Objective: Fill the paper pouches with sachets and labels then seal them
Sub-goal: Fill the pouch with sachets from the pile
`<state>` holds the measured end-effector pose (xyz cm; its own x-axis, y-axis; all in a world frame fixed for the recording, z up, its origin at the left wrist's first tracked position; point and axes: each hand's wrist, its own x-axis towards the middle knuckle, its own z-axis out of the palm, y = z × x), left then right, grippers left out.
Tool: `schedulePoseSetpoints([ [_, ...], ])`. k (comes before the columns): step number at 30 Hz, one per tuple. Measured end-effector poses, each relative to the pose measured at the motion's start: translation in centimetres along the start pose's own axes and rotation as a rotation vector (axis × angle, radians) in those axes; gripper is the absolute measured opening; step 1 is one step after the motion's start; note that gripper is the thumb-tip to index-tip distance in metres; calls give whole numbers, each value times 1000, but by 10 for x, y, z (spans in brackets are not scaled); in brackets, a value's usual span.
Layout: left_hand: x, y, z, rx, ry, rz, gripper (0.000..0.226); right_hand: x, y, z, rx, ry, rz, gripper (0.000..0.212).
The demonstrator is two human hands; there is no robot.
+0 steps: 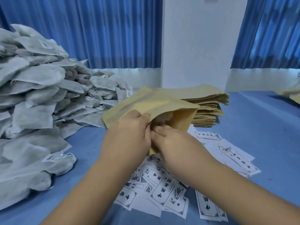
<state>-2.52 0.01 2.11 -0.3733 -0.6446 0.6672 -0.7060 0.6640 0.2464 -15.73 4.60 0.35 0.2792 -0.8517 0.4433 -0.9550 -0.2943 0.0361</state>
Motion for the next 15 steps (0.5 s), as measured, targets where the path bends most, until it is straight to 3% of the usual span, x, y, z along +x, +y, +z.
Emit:
schedulePoseSetpoints([
  [5,-4,-2,-10,-9,22,12,18,19,-9,-12,-44,33,23,20],
  [9,-5,-9,-15,-47,70,18,21,12,-16,-14,-29,121,70,33],
  [12,-5,-11,-13,-111,9,58,37,7,-16,-14,-43,90,134,40],
  [15,-4,-14,-10,-170,-19,93,37,18,-14,-11,-25,-43,171,37],
])
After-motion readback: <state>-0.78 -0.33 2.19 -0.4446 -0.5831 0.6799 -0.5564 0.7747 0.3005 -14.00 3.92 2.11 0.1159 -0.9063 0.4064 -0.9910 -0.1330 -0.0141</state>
